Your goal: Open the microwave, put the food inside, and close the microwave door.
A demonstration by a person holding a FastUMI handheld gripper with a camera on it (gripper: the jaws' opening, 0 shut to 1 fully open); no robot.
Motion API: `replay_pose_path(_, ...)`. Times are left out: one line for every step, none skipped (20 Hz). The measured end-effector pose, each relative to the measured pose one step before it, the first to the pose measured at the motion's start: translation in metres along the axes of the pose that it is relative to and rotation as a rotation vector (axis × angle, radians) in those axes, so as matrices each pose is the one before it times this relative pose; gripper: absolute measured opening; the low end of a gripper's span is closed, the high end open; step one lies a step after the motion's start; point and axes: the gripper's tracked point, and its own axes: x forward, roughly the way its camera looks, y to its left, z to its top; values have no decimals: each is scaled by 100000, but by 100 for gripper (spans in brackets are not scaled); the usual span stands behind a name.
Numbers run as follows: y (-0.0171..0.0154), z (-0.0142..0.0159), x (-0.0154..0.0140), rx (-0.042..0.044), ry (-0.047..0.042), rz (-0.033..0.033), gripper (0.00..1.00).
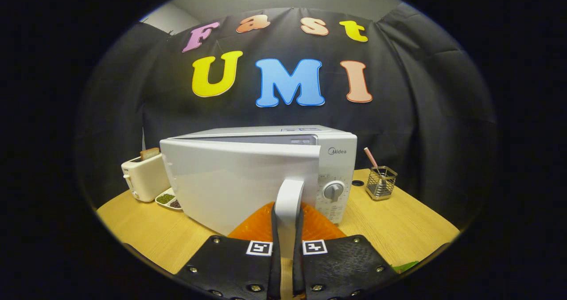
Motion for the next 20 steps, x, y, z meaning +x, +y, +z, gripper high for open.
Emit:
replay_pose_path(664, -316, -926, 305, -314, 1884, 11)
replay_pose_path(776, -86, -939, -150, -1226, 1992, 10)
replay_pose_path(743, -109, -914, 160, -688, 2258, 11)
replay_pose_path(835, -120, -844, -58, -491, 2400, 10)
replay_pose_path(872, -245, -794, 155, -145, 2527, 11)
replay_pose_path(904, -254, -719, 40, -257, 2576, 12)
replay_pose_path(851, -223, -664, 336, -291, 2478, 12)
replay_pose_path(867, -42, -650, -251, 301, 1988, 15)
replay_pose_path(635, -70, -430, -390, -523, 1556, 15)
replay_pose_path(593, -229, -470, 350, 298, 1327, 15)
replay_pose_path(718, -71, -371, 476, 356, 1353, 15)
replay_pose_path(724, -140, -274, 1003, 514, 1922, 15)
replay_pose_path(960, -216, -346, 1340, 863, 2123, 15)
replay_pose_path(913, -205, -498, 878, 636, 2233, 16)
replay_pose_path(889, -266, -559, 109, 990, 1752, 16)
replay_pose_path(756, 5, -590, -1011, 256, 863, 18)
replay_pose_path(646, 151, -594, -1507, -1076, 572, 19)
replay_pose_path(620, 143, -335, -1850, -1061, 463, 21)
replay_pose_path(574, -347, -206, -1292, -191, 1255, 21)
replay_pose_path(582, -293, -73, -559, 138, 1121, 21)
